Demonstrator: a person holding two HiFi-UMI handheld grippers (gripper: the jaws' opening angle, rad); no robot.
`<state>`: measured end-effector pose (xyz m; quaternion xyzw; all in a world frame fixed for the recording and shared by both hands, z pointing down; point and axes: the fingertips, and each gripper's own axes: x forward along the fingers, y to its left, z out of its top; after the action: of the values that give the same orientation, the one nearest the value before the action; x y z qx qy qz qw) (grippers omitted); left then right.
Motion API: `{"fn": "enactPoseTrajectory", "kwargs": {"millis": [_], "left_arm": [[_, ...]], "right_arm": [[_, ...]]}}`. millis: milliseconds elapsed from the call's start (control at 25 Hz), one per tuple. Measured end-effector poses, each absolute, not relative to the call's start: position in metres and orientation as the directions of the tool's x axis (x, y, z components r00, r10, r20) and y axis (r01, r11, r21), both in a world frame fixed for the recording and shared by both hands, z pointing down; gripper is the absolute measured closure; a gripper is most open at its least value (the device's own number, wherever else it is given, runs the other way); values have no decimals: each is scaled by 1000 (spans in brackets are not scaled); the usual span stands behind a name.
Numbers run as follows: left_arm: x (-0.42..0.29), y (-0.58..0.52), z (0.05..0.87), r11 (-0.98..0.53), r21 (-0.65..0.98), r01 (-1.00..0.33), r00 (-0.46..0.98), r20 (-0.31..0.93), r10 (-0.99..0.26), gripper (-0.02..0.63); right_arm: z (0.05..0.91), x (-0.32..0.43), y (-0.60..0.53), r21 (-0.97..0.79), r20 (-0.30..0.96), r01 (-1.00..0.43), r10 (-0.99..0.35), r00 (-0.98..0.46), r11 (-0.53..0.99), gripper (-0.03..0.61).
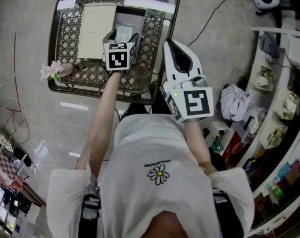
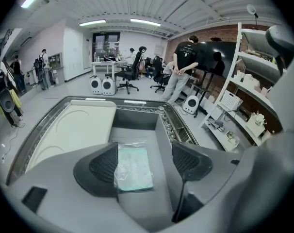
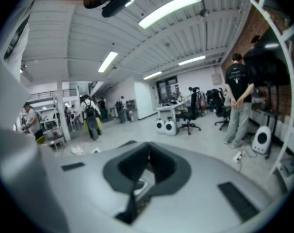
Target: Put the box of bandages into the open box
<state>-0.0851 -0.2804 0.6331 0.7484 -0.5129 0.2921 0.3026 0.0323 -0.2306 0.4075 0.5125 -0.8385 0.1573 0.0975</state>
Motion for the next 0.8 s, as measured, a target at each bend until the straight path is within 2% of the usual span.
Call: {"fn": "enactPoseTrajectory", "kwargs": {"millis": [800], "left_arm": [[-89,-283,611,-272,159,-949,298,735,-610,267]], "right_arm": [[392,30,-226,-161,291,-887,-838,-461,432,548]]}}
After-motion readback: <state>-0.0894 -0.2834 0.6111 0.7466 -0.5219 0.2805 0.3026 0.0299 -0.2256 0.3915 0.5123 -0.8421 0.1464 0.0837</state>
